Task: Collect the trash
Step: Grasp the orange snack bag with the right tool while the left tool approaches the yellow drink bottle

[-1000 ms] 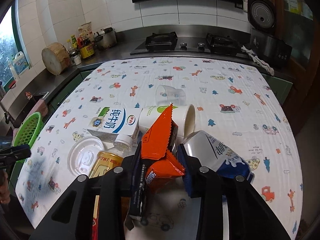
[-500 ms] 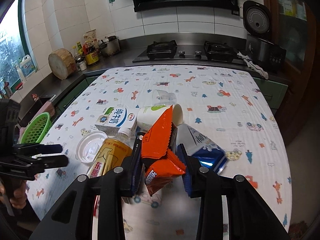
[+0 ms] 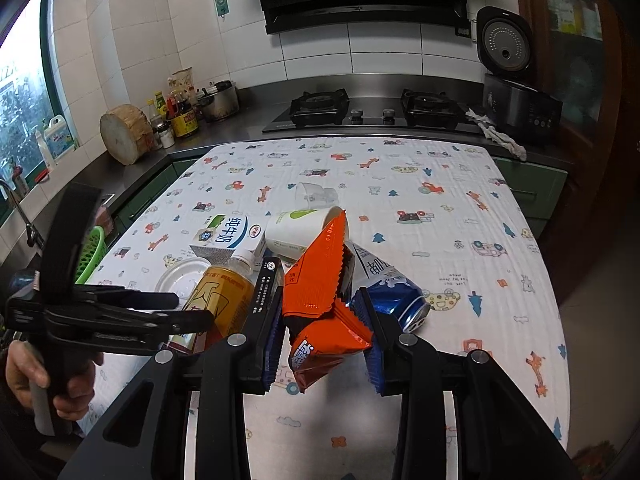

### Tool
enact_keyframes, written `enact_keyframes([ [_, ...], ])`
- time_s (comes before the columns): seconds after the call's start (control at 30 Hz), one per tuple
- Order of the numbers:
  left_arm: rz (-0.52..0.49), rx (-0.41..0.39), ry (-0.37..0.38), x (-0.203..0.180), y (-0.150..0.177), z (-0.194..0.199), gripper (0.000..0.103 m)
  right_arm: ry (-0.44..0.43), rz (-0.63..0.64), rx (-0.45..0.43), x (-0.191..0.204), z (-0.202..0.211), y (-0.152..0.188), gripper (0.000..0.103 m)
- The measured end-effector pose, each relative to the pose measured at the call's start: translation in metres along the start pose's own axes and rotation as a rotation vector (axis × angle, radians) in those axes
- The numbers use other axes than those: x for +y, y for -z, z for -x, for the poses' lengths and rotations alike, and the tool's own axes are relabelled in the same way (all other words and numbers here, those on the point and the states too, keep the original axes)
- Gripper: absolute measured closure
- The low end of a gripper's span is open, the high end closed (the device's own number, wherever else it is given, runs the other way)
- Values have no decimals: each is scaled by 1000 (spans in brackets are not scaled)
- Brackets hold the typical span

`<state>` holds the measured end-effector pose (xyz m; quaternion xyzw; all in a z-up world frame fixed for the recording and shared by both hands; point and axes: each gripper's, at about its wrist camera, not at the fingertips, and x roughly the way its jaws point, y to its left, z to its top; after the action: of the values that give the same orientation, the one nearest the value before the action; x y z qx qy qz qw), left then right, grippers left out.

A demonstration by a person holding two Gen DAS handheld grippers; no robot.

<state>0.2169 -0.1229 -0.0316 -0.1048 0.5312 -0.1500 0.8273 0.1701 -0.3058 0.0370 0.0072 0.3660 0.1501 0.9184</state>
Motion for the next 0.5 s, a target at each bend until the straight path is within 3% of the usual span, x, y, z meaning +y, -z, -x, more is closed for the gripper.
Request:
enact_keyframes([
  [0.2, 20, 29, 8, -3, 2, -16, 28, 0, -4, 1, -2, 2, 3, 69],
  [0.27, 11, 23, -3, -4, 3, -18, 32, -1, -3, 2, -2, 2, 3, 69],
  [0.5, -4, 10, 13, 2, 7, -11, 33, -7, 2, 3, 5, 2, 4, 69],
])
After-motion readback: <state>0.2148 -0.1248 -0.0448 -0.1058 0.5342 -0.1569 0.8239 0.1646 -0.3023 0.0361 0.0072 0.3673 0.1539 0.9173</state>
